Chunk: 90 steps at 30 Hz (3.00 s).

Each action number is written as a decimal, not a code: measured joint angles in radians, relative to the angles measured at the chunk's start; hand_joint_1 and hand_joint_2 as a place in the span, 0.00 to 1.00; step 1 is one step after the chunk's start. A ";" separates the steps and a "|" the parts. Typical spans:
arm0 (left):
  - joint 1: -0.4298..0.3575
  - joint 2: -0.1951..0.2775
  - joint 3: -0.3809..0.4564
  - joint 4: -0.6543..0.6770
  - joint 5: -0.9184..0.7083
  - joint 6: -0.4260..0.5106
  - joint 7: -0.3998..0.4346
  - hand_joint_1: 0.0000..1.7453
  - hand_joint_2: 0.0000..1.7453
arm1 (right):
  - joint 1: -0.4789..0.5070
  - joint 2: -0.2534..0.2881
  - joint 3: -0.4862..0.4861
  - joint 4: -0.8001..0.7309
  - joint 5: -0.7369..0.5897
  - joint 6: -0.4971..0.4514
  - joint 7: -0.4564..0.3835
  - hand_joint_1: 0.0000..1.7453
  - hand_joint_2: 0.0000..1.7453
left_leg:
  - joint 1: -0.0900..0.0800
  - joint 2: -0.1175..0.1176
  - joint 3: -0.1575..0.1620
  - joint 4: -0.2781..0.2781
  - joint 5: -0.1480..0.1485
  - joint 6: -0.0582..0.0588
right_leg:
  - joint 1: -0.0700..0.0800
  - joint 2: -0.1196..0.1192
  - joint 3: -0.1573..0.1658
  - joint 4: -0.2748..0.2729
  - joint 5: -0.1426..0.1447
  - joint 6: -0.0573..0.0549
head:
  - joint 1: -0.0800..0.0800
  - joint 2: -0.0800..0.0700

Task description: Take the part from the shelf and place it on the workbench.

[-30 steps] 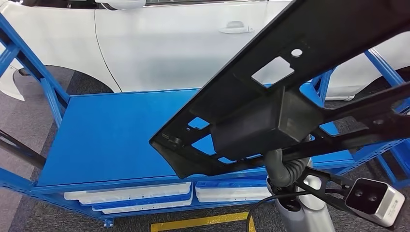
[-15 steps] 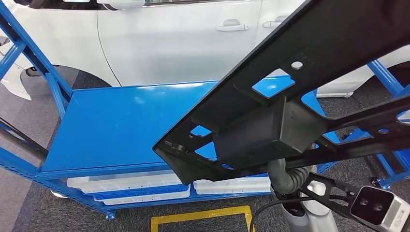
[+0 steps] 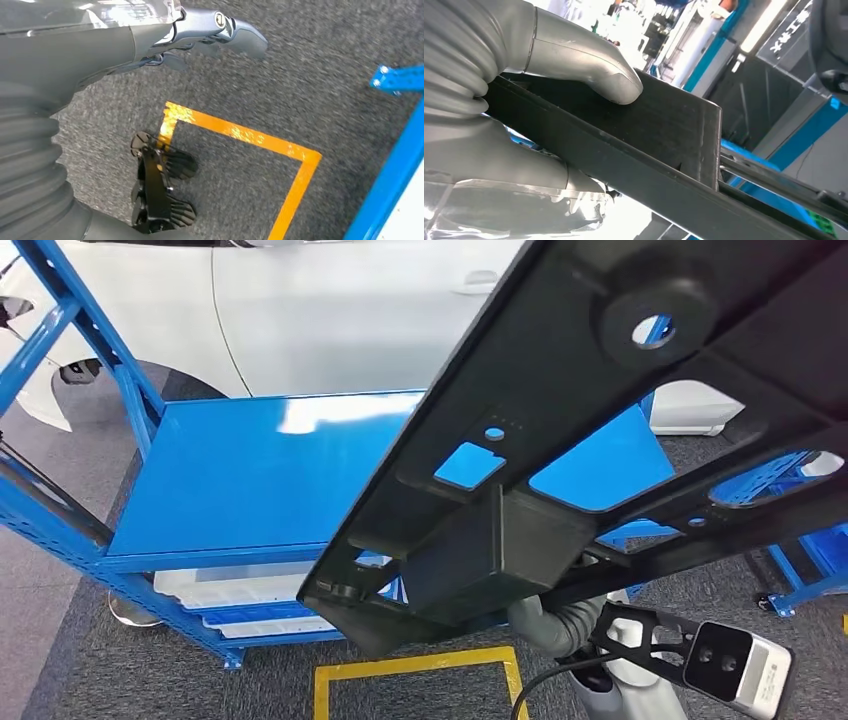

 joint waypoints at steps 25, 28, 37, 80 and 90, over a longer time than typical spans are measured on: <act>-0.001 0.012 0.000 -0.001 -0.069 0.021 0.097 0.00 1.00 | -0.060 -0.017 -0.018 0.022 -0.068 0.105 0.018 1.00 1.00 | 0.000 0.002 -0.013 0.093 -0.017 -0.028 | 0.001 -0.006 -0.001 -0.030 0.031 -0.034 | 0.002 0.000; -0.006 0.018 0.000 -0.003 -0.074 0.020 0.096 0.00 1.00 | -0.065 -0.004 -0.016 0.023 -0.068 0.097 0.016 1.00 1.00 | -0.008 0.001 0.041 -0.008 -0.036 -0.017 | 0.001 -0.008 -0.013 -0.024 0.053 -0.016 | 0.001 0.000; -0.009 0.019 0.000 -0.003 -0.092 0.020 0.097 0.00 1.00 | -0.066 0.020 -0.015 0.021 -0.033 0.079 0.033 1.00 1.00 | -0.003 0.013 -0.069 -0.002 0.058 0.011 | -0.013 -0.001 -0.063 0.260 -0.126 0.020 | 0.002 0.000; -0.005 0.008 0.027 -0.004 -0.128 -0.003 0.088 0.00 1.00 | -0.080 -0.007 0.014 0.027 0.037 -0.026 0.029 1.00 1.00 | 0.001 0.020 -0.117 0.220 -0.113 -0.042 | -0.004 0.006 0.052 -0.044 -0.004 -0.046 | 0.003 0.000; -0.003 0.012 0.038 -0.004 -0.170 0.007 0.145 0.00 1.00 | -0.061 -0.060 0.031 0.039 0.035 -0.076 -0.027 1.00 1.00 | 0.007 -0.041 -0.042 0.014 0.018 -0.022 | -0.006 0.103 0.027 -0.017 -0.003 -0.013 | 0.004 0.000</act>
